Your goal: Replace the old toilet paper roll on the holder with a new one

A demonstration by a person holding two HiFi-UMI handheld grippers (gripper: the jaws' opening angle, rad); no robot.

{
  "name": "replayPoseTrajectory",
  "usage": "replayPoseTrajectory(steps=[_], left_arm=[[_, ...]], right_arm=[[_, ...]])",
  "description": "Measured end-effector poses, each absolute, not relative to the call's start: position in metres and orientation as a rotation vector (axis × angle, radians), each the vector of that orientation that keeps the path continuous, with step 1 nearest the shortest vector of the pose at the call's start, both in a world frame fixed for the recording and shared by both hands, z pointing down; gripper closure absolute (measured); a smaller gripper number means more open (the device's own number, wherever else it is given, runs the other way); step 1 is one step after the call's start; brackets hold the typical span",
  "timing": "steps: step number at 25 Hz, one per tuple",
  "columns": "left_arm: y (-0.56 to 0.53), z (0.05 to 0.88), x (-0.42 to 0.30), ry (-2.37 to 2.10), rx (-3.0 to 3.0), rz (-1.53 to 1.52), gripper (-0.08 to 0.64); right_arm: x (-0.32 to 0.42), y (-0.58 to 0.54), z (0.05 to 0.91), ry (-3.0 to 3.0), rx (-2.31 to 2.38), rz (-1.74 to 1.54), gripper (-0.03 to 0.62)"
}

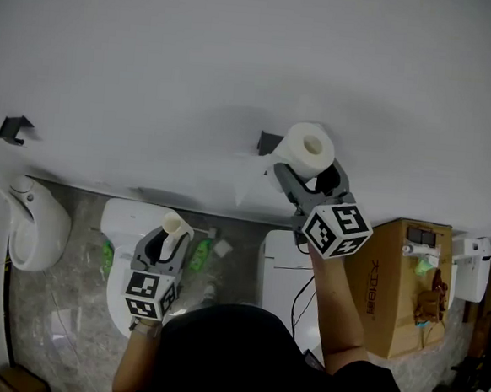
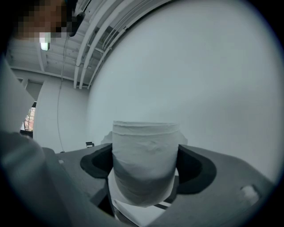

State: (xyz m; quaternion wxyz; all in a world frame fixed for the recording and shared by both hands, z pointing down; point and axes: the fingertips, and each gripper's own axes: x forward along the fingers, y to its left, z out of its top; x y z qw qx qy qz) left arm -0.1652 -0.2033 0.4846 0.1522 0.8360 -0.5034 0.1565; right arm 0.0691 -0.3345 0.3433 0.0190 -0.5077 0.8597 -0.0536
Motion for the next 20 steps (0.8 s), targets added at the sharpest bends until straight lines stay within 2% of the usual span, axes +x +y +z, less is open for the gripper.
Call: replayPoseTrajectory(steps=[7, 20], left_arm=[[-0.213, 0.484, -0.169, -1.467, 2.386, 0.452, 0.381], [-0.220, 0.489, -0.165, -1.457, 2.342, 0.496, 0.380]], right_arm=[[0.069, -0.375, 0.341, 2.662, -1.615, -0.136, 0.179], [0.078, -0.417, 0.392, 2.675, -1.789, -0.099, 0.179]])
